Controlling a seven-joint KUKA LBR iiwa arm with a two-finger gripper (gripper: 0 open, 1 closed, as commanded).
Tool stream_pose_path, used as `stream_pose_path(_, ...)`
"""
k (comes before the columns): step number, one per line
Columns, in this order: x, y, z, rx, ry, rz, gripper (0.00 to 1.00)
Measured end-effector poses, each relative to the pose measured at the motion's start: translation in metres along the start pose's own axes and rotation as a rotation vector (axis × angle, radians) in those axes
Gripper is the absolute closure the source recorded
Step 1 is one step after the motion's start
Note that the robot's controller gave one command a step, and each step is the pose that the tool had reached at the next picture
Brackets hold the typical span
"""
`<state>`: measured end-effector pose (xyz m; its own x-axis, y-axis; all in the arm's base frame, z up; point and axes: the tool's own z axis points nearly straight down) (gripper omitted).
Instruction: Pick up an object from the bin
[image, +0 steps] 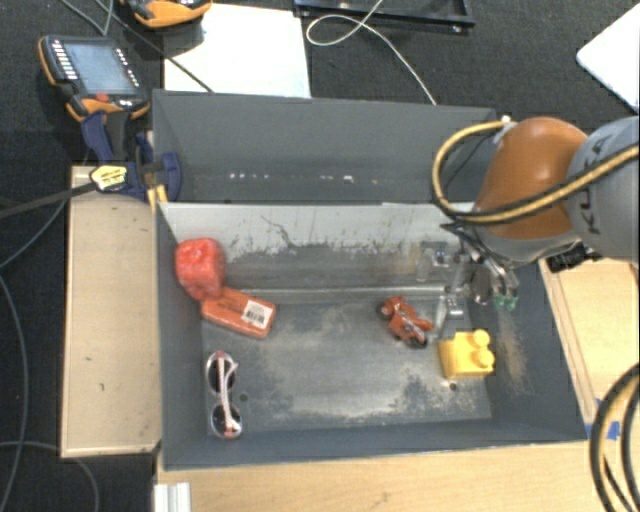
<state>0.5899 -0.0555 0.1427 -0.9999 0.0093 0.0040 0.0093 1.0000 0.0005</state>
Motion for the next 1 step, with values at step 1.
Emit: stream_pose_path(1,-0.0015,0.0003,-0.0049,0.001,-0.008,-0.002,0.00)
